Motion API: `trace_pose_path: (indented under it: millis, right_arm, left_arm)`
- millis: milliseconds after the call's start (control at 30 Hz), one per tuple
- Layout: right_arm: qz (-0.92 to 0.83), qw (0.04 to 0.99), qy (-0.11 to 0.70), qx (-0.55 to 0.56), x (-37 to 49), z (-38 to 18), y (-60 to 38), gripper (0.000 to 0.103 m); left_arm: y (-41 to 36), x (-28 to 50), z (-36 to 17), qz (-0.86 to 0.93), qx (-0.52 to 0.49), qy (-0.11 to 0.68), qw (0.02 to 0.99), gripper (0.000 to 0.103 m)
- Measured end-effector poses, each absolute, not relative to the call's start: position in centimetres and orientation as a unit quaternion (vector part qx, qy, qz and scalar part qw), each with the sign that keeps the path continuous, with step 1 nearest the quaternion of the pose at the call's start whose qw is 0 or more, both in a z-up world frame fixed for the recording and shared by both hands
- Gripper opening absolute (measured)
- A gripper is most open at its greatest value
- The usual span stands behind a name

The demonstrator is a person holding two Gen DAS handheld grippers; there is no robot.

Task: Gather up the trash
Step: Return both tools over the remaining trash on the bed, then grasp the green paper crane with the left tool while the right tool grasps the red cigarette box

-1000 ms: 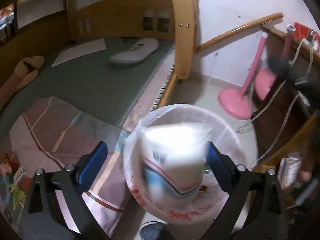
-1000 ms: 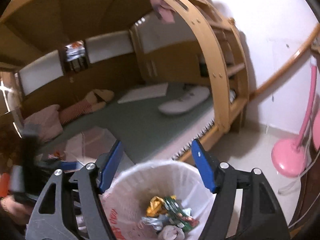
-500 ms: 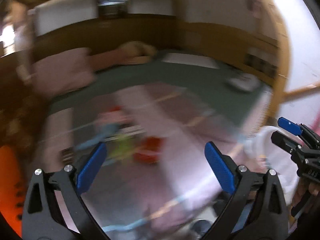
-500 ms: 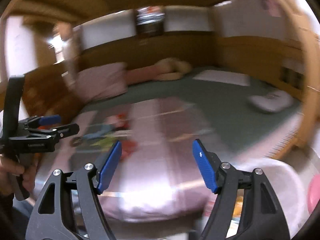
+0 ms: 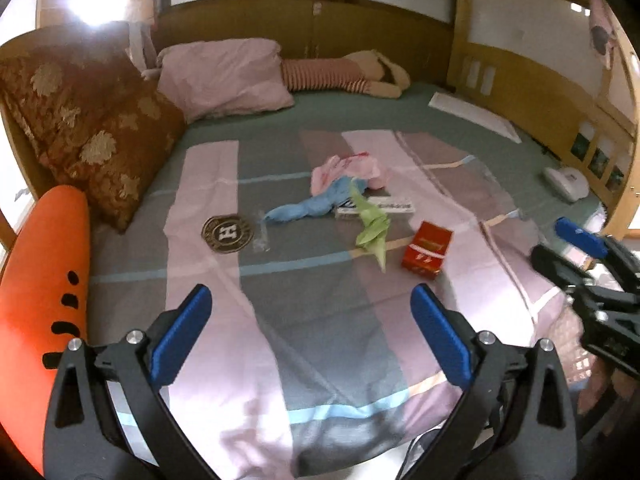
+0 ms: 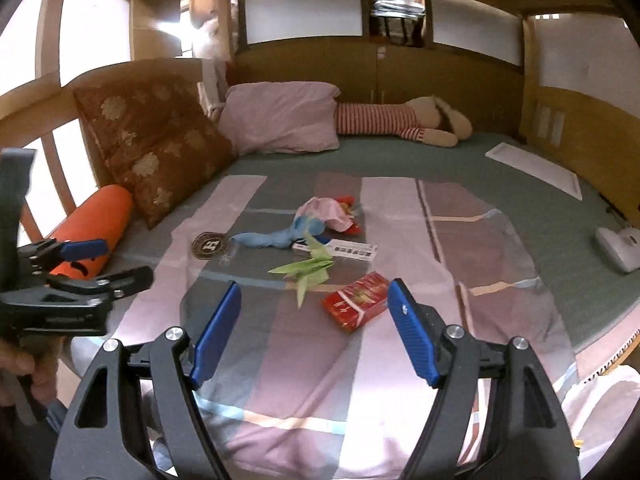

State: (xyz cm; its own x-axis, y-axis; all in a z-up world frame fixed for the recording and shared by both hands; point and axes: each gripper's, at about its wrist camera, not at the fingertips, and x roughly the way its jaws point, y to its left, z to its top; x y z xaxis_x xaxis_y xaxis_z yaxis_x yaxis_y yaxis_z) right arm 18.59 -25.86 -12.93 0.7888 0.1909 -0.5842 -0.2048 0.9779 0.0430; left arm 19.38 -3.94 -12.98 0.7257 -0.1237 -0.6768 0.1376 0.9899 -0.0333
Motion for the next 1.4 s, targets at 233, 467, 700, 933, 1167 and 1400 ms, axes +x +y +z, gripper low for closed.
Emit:
trace_pose_path:
  millis: [233, 467, 700, 933, 1167, 1400]
  right_arm:
    - [0.109, 0.943, 0.313, -0.016, 19.5, -13.7, -25.0, 0.074]
    - [0.108, 0.943, 0.314, -0.010, 19.6, -13.9, -25.3, 0.074]
    - [0.108, 0.943, 0.315, -0.008, 19.6, -13.9, -25.4, 0.074]
    - [0.109, 0.942, 0.316, -0.004, 19.6, -13.9, -25.4, 0.074]
    - [0.091, 0.940, 0.329, 0.019, 20.1, -14.0, -26.1, 0.074]
    - [0.086, 0.939, 0.332, 0.032, 20.2, -14.3, -26.9, 0.074]
  left_arm:
    - [-4.5, 19.7, -13.4, -0.078, 0.004, 0.375, 0.924, 0.099]
    - [-4.4, 19.7, -13.6, -0.077, 0.002, 0.377, 0.923, 0.099]
    - [-4.7, 19.7, -13.9, -0.078, 0.007, 0.380, 0.921, 0.099]
    - [-5.0, 19.7, -14.2, -0.081, 0.012, 0.384, 0.920, 0.099]
    - [-7.5, 21.9, -15.1, -0.119, 0.033, 0.396, 0.910, 0.099]
    - [-12.3, 27.5, -18.3, -0.152, 0.092, 0.403, 0.898, 0.090]
